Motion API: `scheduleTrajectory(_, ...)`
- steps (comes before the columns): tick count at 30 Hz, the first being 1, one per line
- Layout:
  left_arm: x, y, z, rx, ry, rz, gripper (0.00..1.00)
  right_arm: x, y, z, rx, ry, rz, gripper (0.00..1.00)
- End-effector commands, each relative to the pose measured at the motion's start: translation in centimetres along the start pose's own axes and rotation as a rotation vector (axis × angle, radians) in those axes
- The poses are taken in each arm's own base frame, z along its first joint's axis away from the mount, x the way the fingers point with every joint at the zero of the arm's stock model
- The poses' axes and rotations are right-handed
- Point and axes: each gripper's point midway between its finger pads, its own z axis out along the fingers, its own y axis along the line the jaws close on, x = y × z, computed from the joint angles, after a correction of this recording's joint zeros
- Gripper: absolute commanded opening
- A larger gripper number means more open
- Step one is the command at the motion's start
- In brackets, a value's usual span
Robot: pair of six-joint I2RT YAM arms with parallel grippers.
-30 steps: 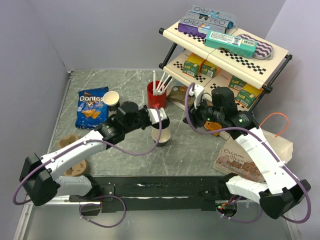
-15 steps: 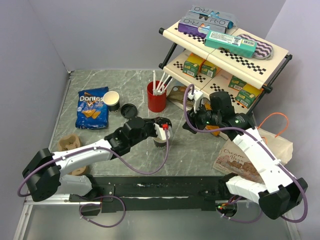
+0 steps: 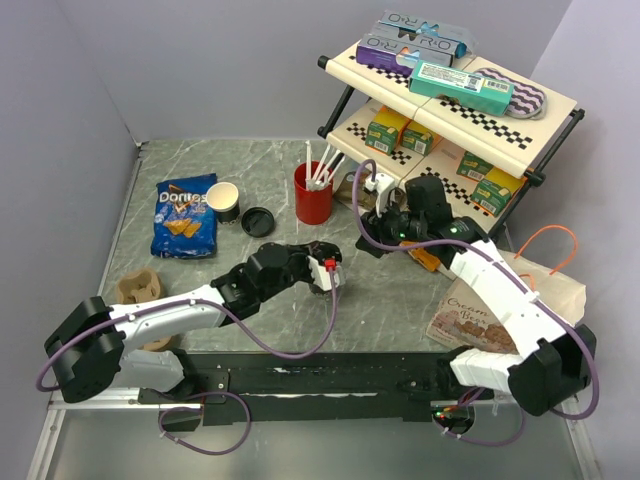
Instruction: Pack the takeout coffee
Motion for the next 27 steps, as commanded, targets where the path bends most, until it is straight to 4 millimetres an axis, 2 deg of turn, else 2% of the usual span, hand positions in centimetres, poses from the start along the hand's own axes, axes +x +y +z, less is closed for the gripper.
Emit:
scheduleTrajectory(1,-1.0,1.2,-0.7,-0.057,-0.045,-0.002,0.01,-1.1,-0.5,1.2,-0.005,-0.04,0.023,0.51)
scheduleTrajectory(10,-1.3,0.1,-0.9,-0.026,-0.05,-0.03,0.01,-0.9,-0.4,2.0,-0.03,-0.03,0.051,0.51)
scheduleTrajectory(22,-0.8,-1.5,-1.0,0.033,-0.031,-0.032,0.01,-0.8,-0.4,2.1,-0.03,-0.035,0.055,0.51)
scheduleTrajectory(27,-0.6,-2.1,-1.3,0.054,-0.018,-0.048,0.06,-0.7,-0.4,2.1,-0.033,-0.036,0.055,0.51)
